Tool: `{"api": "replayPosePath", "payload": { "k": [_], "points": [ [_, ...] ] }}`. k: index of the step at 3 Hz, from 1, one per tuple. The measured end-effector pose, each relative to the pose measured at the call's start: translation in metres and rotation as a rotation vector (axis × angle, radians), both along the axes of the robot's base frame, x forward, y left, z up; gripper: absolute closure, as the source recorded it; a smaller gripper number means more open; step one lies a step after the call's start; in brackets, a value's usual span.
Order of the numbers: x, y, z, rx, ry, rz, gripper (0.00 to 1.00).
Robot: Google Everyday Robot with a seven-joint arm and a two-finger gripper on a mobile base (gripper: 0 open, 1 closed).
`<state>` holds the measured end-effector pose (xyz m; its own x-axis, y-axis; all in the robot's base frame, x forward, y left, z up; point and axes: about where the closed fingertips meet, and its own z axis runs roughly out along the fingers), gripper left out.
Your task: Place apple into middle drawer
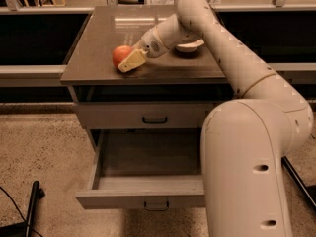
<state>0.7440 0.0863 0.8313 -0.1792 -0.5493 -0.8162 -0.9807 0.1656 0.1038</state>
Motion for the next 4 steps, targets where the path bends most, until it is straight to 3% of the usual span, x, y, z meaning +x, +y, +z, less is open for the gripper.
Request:
{"api": "replayPosePath", "payload": {
  "k": [1, 2, 3, 4],
  "points": [
    [-0.012, 0.023, 0.013, 0.096, 0.029, 0.077, 0.89],
    [-0.038, 0.021, 0.046, 0.134, -0.019, 0.182, 1.00],
    [-0.063, -0.018, 0.092, 0.027, -0.173, 0.188, 1.00],
    [-0.089, -0.064, 0.109, -0.189, -0.283, 0.108, 1.00]
  ]
}}
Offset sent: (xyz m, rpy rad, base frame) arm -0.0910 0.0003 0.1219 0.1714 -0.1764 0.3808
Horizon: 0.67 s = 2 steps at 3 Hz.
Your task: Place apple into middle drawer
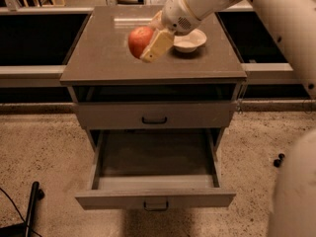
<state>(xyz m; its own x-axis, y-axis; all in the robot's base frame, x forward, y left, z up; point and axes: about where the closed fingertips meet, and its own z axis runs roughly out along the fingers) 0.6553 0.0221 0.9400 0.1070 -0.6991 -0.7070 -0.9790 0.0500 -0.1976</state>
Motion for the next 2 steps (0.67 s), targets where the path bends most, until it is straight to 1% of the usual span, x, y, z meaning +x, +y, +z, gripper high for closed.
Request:
{"api": "replayPosePath", "payload": {
  "k": [1, 2],
  "points": [
    [-0.021, -0.009, -0.013, -0.112, -0.015, 0.000, 1.00],
    [-0.027, -0.002, -0.051, -0.046, 0.022, 0.019, 1.00]
  ]
}}
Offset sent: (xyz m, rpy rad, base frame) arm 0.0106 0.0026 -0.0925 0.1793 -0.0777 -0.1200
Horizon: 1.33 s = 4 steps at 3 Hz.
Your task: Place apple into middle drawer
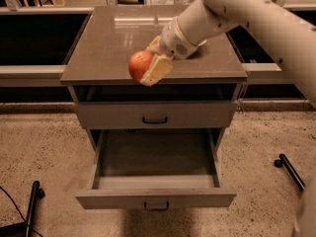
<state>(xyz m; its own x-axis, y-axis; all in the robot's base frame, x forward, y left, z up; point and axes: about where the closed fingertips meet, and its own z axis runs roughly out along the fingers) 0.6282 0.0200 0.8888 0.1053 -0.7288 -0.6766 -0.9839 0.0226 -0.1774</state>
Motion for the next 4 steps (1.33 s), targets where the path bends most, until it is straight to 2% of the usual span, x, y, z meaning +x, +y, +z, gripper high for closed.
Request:
{"api": "replayPosePath", "payload": {
  "k": [1, 2, 3, 4],
  "points": [
    [-0.012, 0.000, -0.028, 0.093, -0.056, -0.017, 1.00],
    [-0.035, -0.011, -0.086, 0.146, -0.078, -0.057, 1.00],
    [-0.042, -0.011, -0.116, 0.143, -0.063, -0.089, 1.00],
    [-0.041, -0.007, -0.128, 0.155, -0.013, -0.067, 1.00]
  ]
}}
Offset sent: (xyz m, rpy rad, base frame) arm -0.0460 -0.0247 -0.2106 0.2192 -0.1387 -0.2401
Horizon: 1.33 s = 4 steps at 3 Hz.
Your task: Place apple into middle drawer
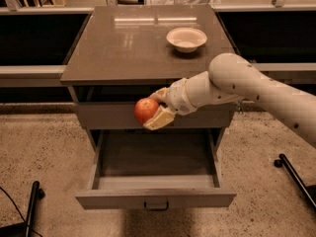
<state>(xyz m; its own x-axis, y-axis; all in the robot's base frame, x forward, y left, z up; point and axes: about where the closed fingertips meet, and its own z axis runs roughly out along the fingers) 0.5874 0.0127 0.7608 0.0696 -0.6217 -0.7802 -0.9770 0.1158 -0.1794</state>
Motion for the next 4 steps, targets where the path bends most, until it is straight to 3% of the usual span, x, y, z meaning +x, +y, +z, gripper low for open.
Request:
{"api": "replayPosePath", "payload": {
  "k": [1, 2, 3, 4],
  "points": [
    [0.002, -0.003, -0.070, 0.053, 0.090, -0.031, 1.00],
    [0.007, -0.002, -0.156, 0.134, 0.145, -0.073, 1.00],
    [0.006, -0.002, -0.219, 0.184, 0.180, -0.109, 1.00],
    [0.004, 0.002, -0.262, 0.209, 0.204, -0.157, 0.82]
  ]
}}
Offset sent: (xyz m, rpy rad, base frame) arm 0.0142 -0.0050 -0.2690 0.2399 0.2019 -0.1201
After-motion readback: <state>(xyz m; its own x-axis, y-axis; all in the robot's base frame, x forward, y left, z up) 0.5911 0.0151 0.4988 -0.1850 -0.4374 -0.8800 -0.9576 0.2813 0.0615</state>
